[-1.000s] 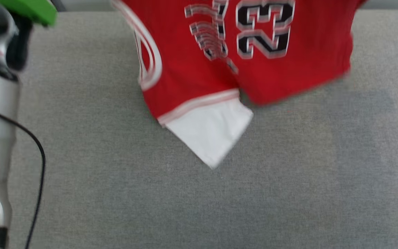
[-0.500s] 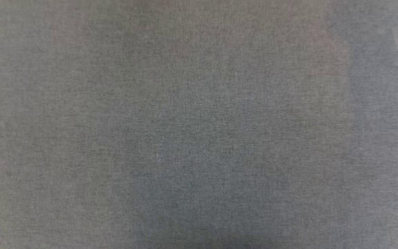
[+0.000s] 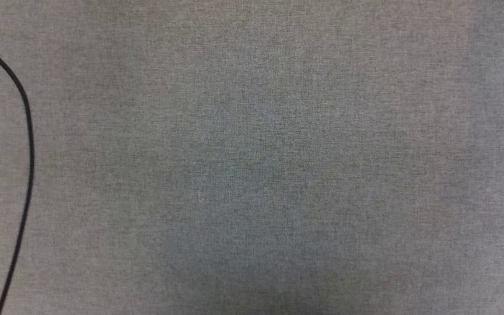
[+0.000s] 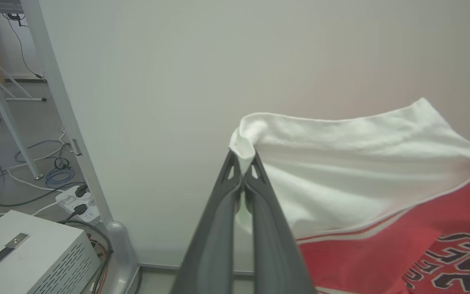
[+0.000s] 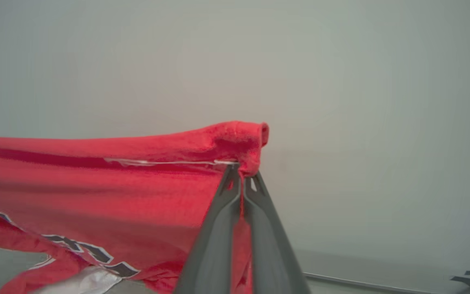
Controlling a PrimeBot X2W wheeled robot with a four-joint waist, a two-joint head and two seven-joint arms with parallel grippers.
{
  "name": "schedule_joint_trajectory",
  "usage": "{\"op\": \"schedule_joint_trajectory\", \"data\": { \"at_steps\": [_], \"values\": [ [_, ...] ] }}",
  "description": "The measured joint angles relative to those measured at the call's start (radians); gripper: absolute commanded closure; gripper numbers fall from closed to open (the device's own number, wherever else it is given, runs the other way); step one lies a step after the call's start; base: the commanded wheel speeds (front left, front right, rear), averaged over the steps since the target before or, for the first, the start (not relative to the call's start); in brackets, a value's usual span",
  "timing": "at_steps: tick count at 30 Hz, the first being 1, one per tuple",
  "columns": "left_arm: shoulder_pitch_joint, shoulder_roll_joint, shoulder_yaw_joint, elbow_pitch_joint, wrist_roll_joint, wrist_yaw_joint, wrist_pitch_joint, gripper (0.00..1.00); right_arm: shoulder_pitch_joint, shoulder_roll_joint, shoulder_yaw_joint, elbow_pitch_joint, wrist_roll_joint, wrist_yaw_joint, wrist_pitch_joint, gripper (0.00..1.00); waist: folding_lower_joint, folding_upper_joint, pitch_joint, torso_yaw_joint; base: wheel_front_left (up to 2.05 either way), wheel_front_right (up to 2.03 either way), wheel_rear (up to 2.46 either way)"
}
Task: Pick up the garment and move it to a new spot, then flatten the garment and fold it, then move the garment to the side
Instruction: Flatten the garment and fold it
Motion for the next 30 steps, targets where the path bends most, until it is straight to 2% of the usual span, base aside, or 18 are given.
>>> {"op": "schedule_joint_trajectory", "data": {
  "at_steps": [6, 10, 14, 19, 23, 30],
  "values": [
    [0.209, -0.008, -0.048, 0.003, -0.105, 0.0, -0.024, 1.0, 0.184, -0.001, 0.102, -0.017, 0.094, 0.0, -0.029, 1.0, 0.0, 0.0, -0.051, 0.001, 0.0, 0.0, 0.0],
    [0.388, -0.002, -0.078, -0.053, -0.17, 0.0, -0.037, 1.0, 0.329, -0.03, 0.157, -0.061, 0.157, 0.0, -0.051, 1.0, -0.0001, 0.0, -0.1, 0.0, 0.0, 0.0, 0.0],
    [0.6, 0.005, -0.098, -0.132, -0.22, -0.001, -0.044, 1.0, 0.53, -0.066, 0.195, -0.14, 0.272, 0.0, -0.041, 1.0, -0.0002, 0.0, -0.165, 0.003, 0.0, 0.0, 0.0],
    [0.85, 0.016, -0.053, -0.266, -0.235, -0.004, -0.044, 1.0, 0.772, -0.14, 0.231, -0.251, 0.365, 0.0, -0.003, 1.0, -0.0003, 0.0, -0.255, 0.009, 0.0, 0.0, 0.0],
    [1.039, 0.014, -0.007, -0.369, -0.226, 0.001, -0.044, 1.0, 0.932, -0.173, 0.22, -0.345, 0.413, 0.0, -0.002, 1.0, -0.0004, 0.0, -0.328, 0.013, 0.0, 0.0, 0.0],
    [1.325, 0.019, 0.037, -0.545, -0.219, 0.073, -0.044, 1.0, 1.192, -0.203, 0.178, -0.466, 0.422, 0.0, 0.004, 1.0, -0.0003, 0.0, -0.444, 0.017, 0.0, 0.0, 0.0]
  ]
}}
